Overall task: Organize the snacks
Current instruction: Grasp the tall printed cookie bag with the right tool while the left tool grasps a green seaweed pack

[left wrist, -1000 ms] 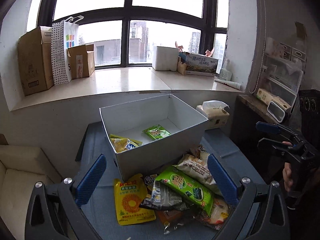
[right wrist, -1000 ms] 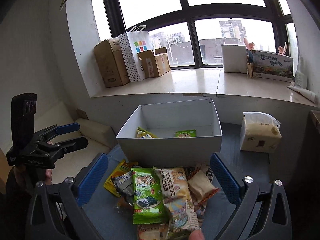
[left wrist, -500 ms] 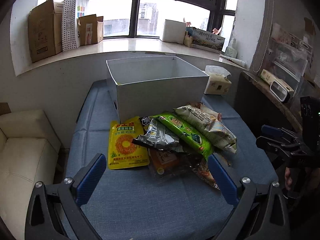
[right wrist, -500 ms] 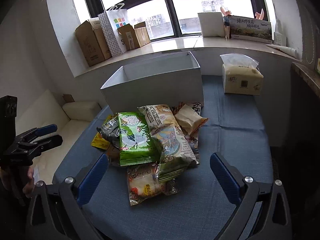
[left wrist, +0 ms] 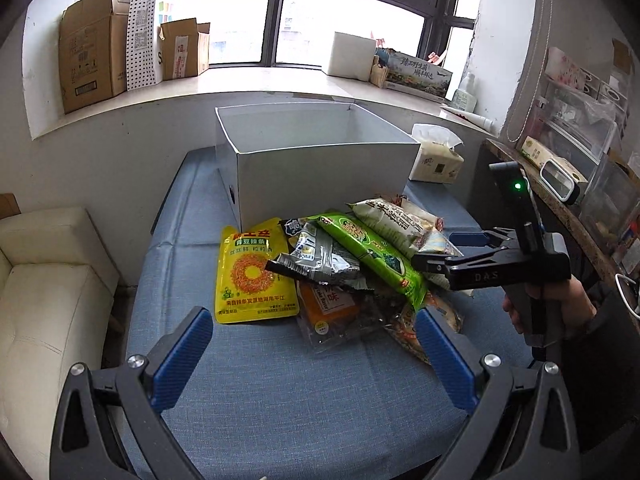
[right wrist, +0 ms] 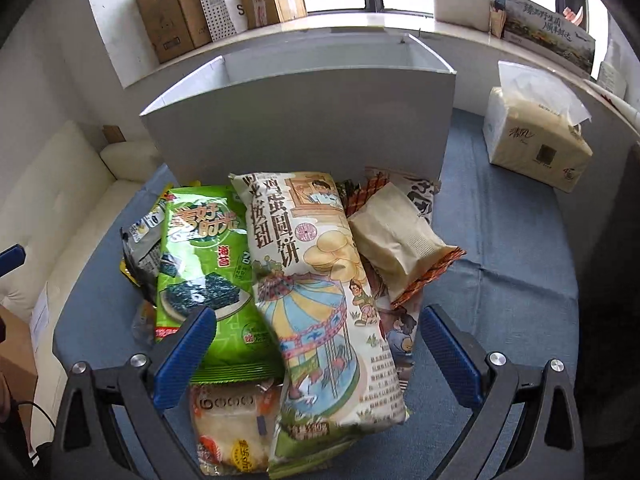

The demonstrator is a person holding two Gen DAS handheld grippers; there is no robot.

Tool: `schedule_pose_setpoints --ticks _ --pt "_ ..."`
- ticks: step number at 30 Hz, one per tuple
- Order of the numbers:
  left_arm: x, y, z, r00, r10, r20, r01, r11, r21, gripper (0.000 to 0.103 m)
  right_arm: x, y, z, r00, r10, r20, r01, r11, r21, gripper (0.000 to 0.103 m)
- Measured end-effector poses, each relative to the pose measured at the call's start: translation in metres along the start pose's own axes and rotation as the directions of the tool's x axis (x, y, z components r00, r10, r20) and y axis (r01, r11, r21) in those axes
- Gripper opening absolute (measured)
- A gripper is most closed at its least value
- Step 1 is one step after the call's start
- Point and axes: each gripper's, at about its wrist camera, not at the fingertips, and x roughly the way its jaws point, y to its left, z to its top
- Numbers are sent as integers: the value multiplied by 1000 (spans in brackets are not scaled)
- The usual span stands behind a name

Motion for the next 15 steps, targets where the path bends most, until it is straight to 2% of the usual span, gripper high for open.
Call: schedule_pose_setpoints --ticks 1,3,4,5,7,8,10,15 --pt "1 1 -1 1000 2 -4 -2 1000 -3 103 7 -2 1 1000 -1 -19 1 1000 9 103" --pt "2 3 -3 1000 7 -14 -7 1000 -9 103 15 -5 2 999 9 -35 -8 1000 20 96" --pt "3 3 -4 1000 11 -17 -12 1000 -11 103 13 -4 1 1000 5 -17 -5 1000 15 85" --pt "4 4 -5 1000 13 -20 -13 1000 -13 103 13 -5 1 1000 17 -14 -16 1000 18 62" --pt "7 6 -5 999 10 -31 -10 1000 -22 103 8 -6 0 999 41 0 -41 998 38 57" --pt "9 6 -5 999 6 -35 -7 1000 -26 103 5 -4 -1 999 36 9 -36 999 29 46" --pt "12 6 -4 999 2 -44 -3 999 -34 103 -2 -2 -5 999 41 24 -41 999 19 42" --pt "22 1 -1 997 -19 -70 16 999 -45 103 -39 -11 -14 988 110 111 -119 990 78 41"
